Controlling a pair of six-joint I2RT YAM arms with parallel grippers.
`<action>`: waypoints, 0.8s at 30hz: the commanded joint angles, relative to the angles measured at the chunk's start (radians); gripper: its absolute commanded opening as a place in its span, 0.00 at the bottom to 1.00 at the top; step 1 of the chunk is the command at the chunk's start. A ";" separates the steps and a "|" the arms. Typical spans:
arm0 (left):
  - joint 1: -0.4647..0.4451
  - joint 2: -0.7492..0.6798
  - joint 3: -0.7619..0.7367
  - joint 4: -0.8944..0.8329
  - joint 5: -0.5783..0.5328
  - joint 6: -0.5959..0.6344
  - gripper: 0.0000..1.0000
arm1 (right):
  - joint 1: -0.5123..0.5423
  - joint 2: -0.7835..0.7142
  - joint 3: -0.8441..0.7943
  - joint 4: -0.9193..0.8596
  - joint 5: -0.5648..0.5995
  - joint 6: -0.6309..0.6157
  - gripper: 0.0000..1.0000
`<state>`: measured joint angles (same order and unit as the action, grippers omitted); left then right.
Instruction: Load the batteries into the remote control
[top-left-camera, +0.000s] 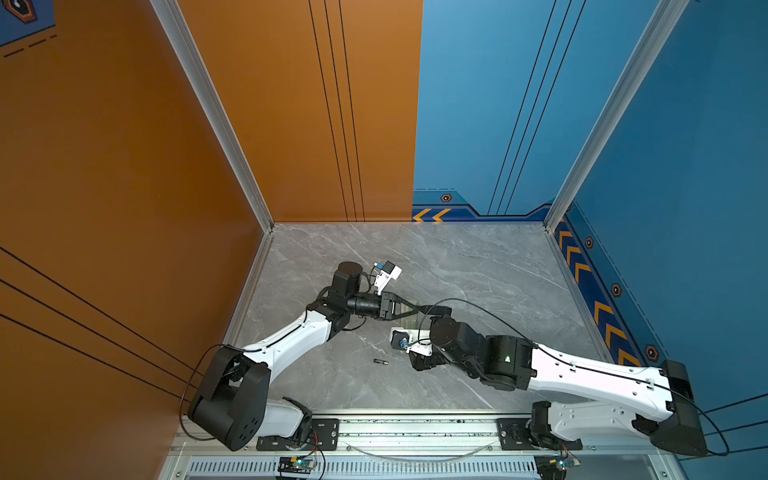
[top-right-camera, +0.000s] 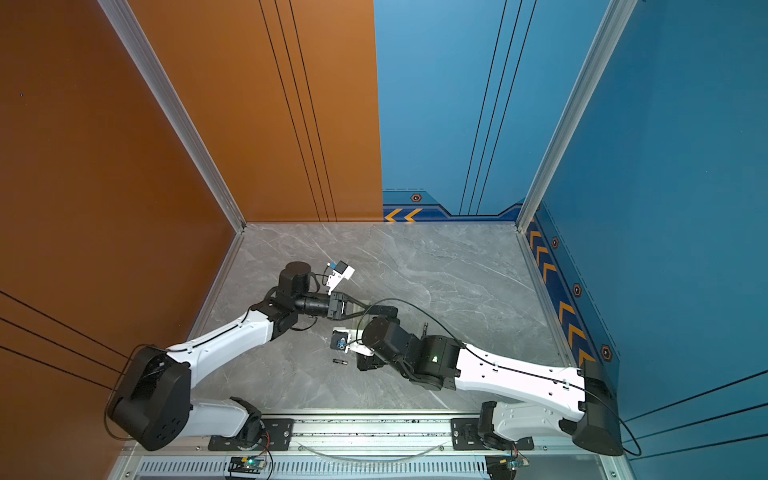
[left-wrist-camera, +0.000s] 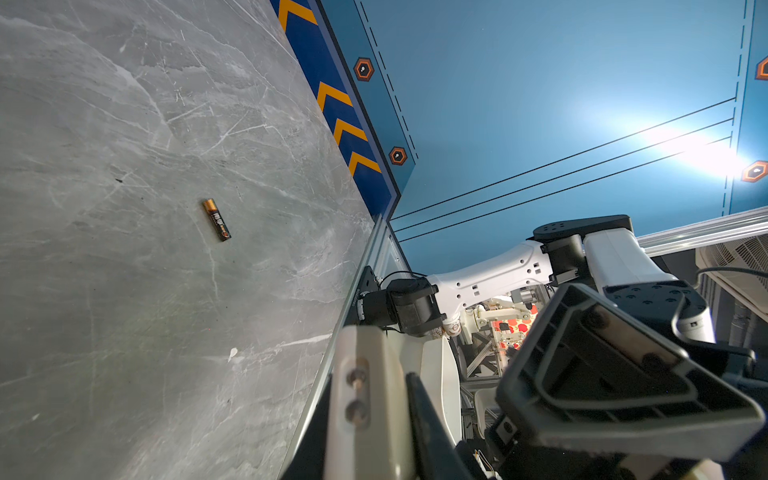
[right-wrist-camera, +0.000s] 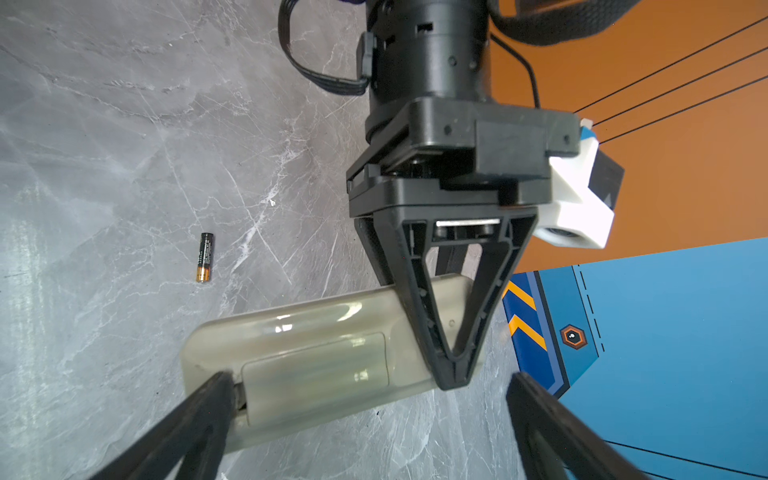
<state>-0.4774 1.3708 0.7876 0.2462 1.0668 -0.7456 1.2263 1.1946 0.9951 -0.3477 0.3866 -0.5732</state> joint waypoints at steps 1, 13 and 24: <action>-0.024 -0.043 0.011 0.033 0.075 -0.012 0.00 | 0.002 0.011 -0.009 -0.012 0.031 -0.006 1.00; -0.035 -0.040 0.000 0.114 0.093 -0.065 0.00 | 0.043 -0.039 -0.040 0.000 0.025 -0.041 1.00; -0.070 -0.011 -0.010 0.185 0.108 -0.109 0.00 | 0.052 -0.145 -0.072 0.013 -0.003 -0.031 1.00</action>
<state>-0.5316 1.3617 0.7853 0.3725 1.1164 -0.8207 1.2720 1.0698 0.9428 -0.3439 0.3855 -0.6033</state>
